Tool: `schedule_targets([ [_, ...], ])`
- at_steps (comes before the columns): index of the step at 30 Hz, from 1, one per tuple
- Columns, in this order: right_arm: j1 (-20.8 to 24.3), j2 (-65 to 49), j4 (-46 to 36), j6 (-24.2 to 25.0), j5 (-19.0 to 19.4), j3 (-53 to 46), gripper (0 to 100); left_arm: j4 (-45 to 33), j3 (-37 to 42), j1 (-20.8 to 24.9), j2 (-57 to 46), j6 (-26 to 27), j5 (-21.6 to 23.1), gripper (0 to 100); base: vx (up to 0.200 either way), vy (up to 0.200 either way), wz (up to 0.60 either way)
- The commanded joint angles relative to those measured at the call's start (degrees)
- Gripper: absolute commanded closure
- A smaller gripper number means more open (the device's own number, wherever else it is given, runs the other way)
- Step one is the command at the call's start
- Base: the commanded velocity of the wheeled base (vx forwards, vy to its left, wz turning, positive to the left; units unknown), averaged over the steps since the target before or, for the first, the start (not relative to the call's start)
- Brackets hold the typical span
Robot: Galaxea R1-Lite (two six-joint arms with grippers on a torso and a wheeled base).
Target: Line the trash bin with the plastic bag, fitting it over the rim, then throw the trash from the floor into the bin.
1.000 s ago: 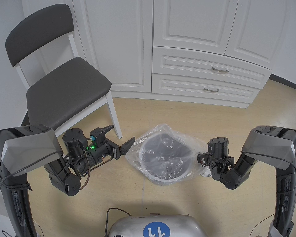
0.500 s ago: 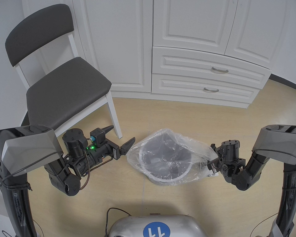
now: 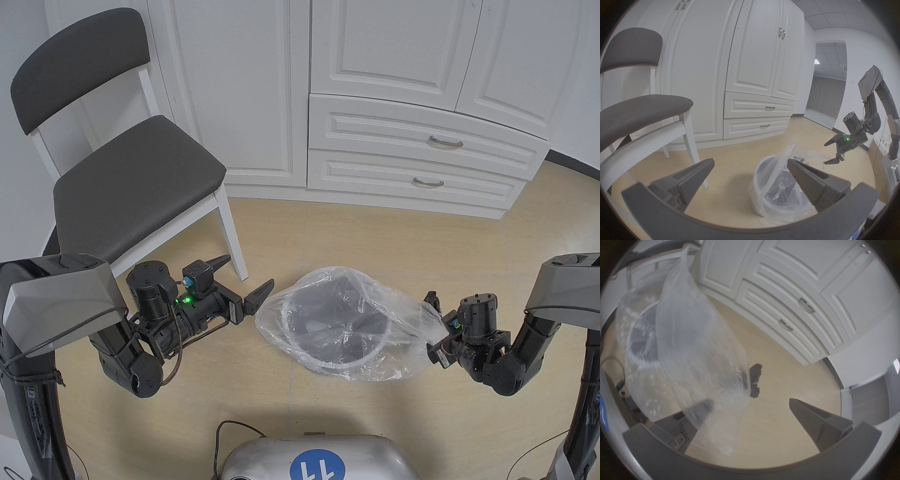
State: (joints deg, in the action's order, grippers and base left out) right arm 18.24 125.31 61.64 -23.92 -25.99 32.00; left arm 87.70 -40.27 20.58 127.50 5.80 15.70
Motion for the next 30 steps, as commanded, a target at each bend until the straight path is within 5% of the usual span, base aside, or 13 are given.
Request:
schedule_targets([
  [1,-0.6,-1.4,0.2,-2.8,1.6,-4.3,0,0.0,0.0,0.0,0.1,0.0,0.0,0,0.0,0.0,0.0],
  [8,0.1,-0.9,0.9,-2.2,1.6,-3.8,0,0.0,0.1,0.1,0.1,0.0,0.0,0,0.0,0.0,0.0],
  [18,6.2,-2.5,4.2,9.9,2.0,1.7,0,0.0,0.1,0.3,0.3,0.0,0.0,0,0.0,0.0,0.0],
  [30,9.4,4.1,16.1,11.1,1.9,5.5,0,0.0,0.1,0.5,0.4,0.0,0.0,0,0.0,0.0,0.0],
])
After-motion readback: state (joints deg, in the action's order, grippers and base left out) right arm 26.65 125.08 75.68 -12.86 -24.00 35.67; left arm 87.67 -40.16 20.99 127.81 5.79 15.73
